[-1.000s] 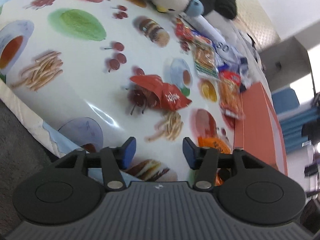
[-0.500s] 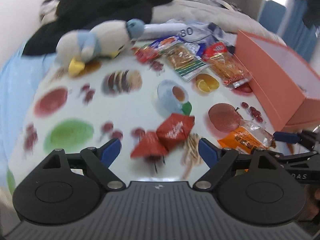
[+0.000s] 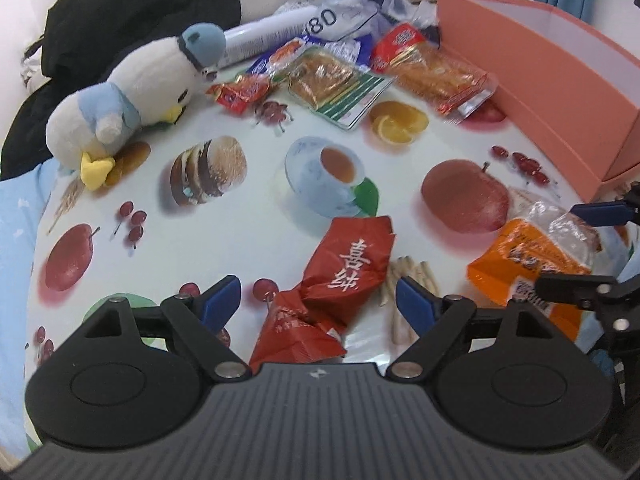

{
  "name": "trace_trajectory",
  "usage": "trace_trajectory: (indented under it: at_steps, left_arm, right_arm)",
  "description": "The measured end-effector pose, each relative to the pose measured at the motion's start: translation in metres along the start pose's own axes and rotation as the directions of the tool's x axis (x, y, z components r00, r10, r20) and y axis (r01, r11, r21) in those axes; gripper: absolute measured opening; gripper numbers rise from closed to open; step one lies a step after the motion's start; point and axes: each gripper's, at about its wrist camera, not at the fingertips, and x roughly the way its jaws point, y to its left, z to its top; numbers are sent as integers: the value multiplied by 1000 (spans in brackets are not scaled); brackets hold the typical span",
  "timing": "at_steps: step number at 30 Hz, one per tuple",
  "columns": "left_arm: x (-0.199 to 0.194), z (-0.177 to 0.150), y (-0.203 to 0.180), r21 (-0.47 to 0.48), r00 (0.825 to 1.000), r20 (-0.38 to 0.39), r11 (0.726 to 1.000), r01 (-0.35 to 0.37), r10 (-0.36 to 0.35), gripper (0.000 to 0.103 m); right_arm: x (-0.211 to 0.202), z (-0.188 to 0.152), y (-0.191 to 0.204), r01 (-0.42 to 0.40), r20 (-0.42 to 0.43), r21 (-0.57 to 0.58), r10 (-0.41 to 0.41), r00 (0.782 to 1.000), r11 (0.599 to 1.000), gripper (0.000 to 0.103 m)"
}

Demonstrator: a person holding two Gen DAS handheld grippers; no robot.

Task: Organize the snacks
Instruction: 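Grasp the orange snack bag with the right tool while the left tool lifts the red candy, then carry the red candy and orange bag over the pink box with both tools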

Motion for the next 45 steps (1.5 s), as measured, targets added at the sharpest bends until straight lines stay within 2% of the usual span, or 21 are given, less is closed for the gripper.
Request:
trace_trajectory:
  at_steps: [3,8,9,13,16,19,23,34,45]
  left_arm:
    - [8,-1,2,-5,1000,-31,1000,4,-4,79]
    - [18,-5,2,-6,999,-49,1000,-13,13,75]
    - [19,-6,2,-8,999,-48,1000,-15,15,73]
    - [20,-7,2,-40,998,-57,999,-3,1,59]
    - [18,-8,0,-63,998,-56,998,0,-4,53]
    - [15,-11,-2,-88,999,-46,996,-6,2,52]
    - [10,-15,-3,-174,1000,-26,985,7,-12,52]
    - [-29,-14,-16,-409,998,51,911,45,-26,52]
    - [-90,-8,-28,-491,995,102,871,29,24,52]
  right_arm:
    - [2,-1,-2,-17,-7,8,17,1000,1000,84]
    - [7,0,0,-34,-19,-6,34,999,999,83]
    - [8,0,0,-33,-21,-7,33,999,999,79]
    - [8,2,-1,-38,-25,-2,38,999,999,77]
    - [8,1,-2,-36,-33,4,36,999,999,73]
    - [7,-1,2,-44,-41,-20,43,998,999,69]
    - [4,-2,6,-42,-40,-37,40,998,998,62]
    - [-16,3,-1,-13,0,12,13,1000,1000,59]
    - [-71,26,-11,24,121,89,-35,992,996,59]
